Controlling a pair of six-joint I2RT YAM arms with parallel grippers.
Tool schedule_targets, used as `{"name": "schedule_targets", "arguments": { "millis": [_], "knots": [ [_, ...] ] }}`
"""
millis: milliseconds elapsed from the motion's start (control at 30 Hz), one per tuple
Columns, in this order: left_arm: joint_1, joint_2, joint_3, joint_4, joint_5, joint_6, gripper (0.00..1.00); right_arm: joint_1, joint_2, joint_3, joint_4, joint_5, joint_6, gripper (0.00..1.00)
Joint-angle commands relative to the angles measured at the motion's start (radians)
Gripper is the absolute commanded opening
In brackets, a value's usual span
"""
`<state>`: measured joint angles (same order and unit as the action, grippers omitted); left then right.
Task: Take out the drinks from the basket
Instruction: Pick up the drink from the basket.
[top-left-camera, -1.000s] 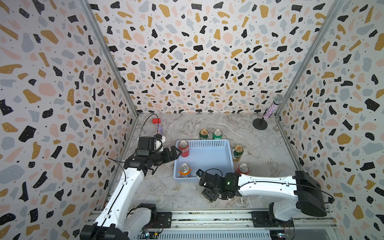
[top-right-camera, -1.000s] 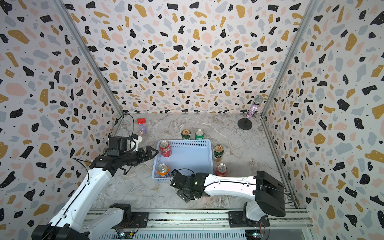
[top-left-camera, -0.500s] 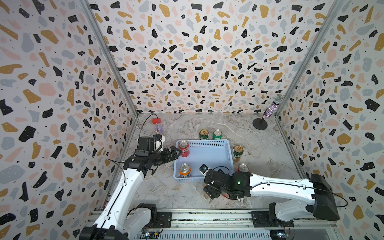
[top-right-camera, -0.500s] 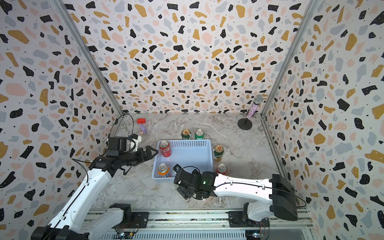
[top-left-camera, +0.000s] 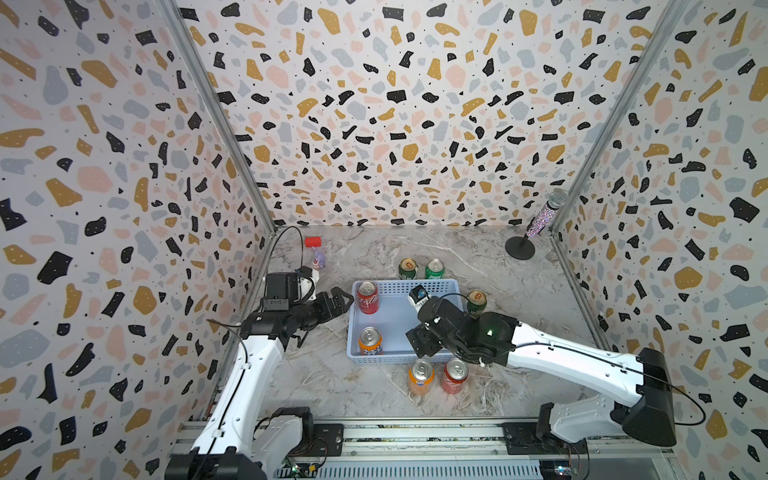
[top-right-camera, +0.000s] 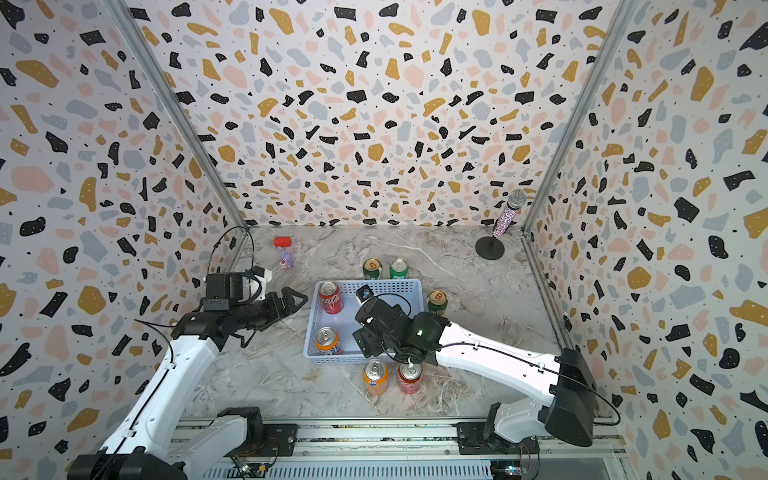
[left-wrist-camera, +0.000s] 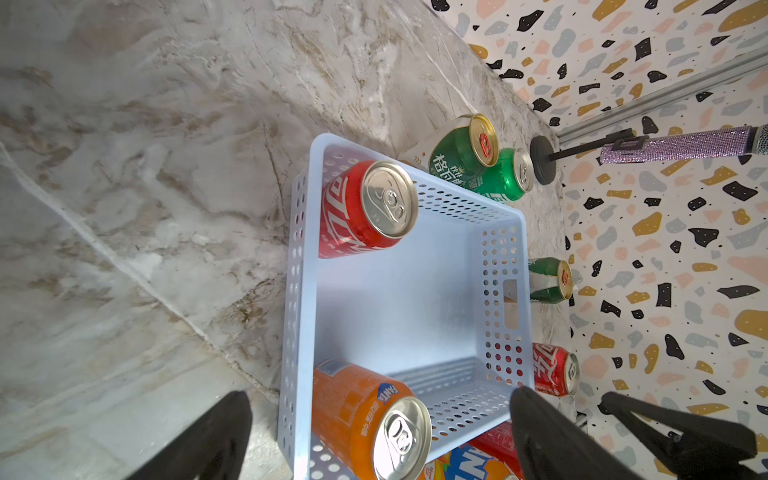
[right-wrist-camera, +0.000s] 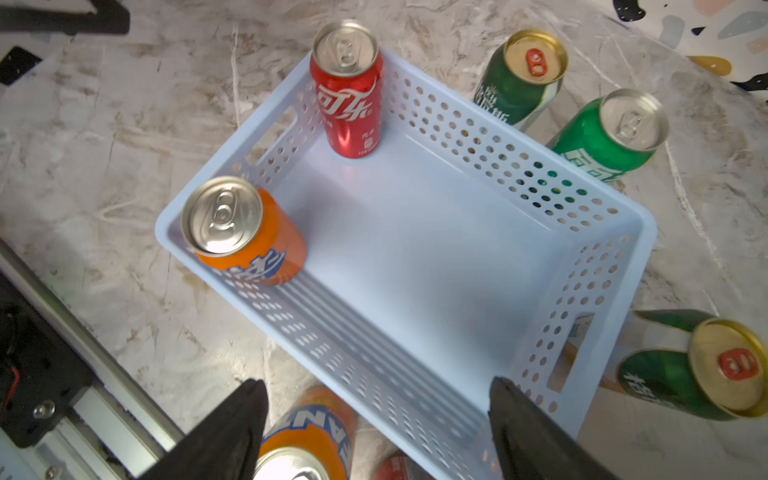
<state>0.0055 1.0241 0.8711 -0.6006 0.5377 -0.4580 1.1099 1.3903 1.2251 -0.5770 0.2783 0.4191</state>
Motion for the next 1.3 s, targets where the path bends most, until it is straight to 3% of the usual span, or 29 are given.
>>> {"name": "schedule_targets", "arguments": {
  "millis": [0,200,467,1067,1267],
  "knots": [
    [0.004,0.046,0.057,0.028,0.006,0.004,1.0,-0.058,0.026,0.078,-0.009,-0.062,0.003,0.88],
    [0.026,0.117,0.116,0.025,0.016,0.022,1.0,-0.158,0.103,0.159,-0.019,-0.142,0.006,0.88],
    [0.086,0.12,0.104,0.025,0.033,0.021,1.0,-0.203,0.24,0.301,-0.062,-0.183,-0.013,0.88],
    [0.122,0.079,0.07,0.029,0.015,0.008,1.0,-0.225,0.525,0.569,-0.116,-0.292,-0.044,0.83],
    [0.128,0.084,0.071,0.029,0.002,0.01,1.0,-0.225,0.544,0.579,-0.117,-0.252,-0.064,0.84]
  ]
}}
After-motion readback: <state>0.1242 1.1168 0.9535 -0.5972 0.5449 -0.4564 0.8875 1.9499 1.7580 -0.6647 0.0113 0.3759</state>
